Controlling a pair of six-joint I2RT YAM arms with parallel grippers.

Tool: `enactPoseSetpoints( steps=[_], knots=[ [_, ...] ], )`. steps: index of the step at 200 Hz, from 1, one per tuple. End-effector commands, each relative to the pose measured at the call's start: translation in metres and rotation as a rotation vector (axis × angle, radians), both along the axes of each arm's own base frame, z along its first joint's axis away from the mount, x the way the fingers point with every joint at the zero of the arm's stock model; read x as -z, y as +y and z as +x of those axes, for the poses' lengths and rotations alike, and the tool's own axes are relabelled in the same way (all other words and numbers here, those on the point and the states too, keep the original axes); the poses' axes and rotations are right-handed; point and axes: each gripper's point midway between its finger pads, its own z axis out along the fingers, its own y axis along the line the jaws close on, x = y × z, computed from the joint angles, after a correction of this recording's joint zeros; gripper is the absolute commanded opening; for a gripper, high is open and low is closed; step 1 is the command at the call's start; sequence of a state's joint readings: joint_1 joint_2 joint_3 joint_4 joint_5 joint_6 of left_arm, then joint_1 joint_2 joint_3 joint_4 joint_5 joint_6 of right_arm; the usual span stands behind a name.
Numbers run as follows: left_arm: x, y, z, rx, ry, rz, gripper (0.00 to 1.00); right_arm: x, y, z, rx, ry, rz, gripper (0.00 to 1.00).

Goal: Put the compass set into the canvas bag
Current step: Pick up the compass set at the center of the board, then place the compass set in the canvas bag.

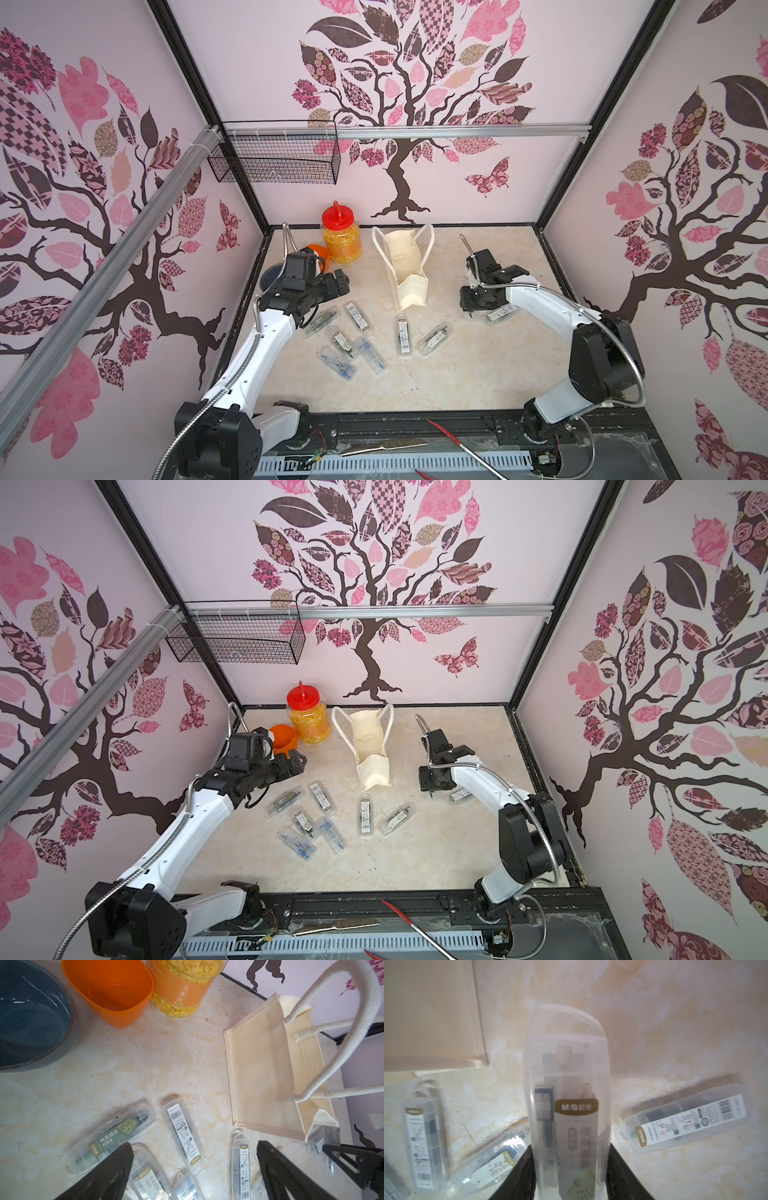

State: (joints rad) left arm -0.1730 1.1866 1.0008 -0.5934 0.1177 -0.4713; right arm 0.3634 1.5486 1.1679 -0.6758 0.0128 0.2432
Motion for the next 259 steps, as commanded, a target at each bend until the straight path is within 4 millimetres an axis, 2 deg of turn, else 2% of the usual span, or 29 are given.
enactPoseSetpoints(
  steps=[1, 43, 64, 93, 121, 154, 198, 259],
  knots=[
    [-0.009, -0.003, 0.001, 0.006, -0.02, -0.012, 0.97, -0.079, 0.009, 0.018, -0.009, -0.19, 0.083, 0.38],
    [-0.01, -0.005, 0.002, 0.015, -0.022, -0.024, 0.97, -0.172, 0.026, 0.033, -0.055, -0.427, 0.218, 0.38],
    [-0.01, -0.007, 0.003, 0.017, -0.019, -0.033, 0.97, -0.209, 0.039, 0.039, -0.086, -0.481, 0.293, 0.38],
    [-0.008, -0.009, 0.002, 0.021, -0.014, -0.042, 0.97, -0.242, 0.068, 0.04, -0.17, -0.539, 0.365, 0.38],
    [-0.008, -0.015, 0.003, 0.046, -0.014, -0.067, 0.97, -0.256, 0.099, 0.041, -0.245, -0.587, 0.418, 0.38],
    [-0.015, -0.035, 0.005, 0.122, -0.05, -0.153, 0.96, -0.252, 0.135, 0.045, -0.305, -0.585, 0.435, 0.37],
    [-0.014, -0.045, 0.005, 0.154, -0.058, -0.206, 0.96, -0.197, 0.178, 0.061, -0.361, -0.508, 0.35, 0.37],
    [-0.015, -0.038, -0.001, 0.143, -0.061, -0.156, 0.96, -0.136, 0.189, 0.103, -0.28, -0.429, 0.254, 0.38]
  ],
)
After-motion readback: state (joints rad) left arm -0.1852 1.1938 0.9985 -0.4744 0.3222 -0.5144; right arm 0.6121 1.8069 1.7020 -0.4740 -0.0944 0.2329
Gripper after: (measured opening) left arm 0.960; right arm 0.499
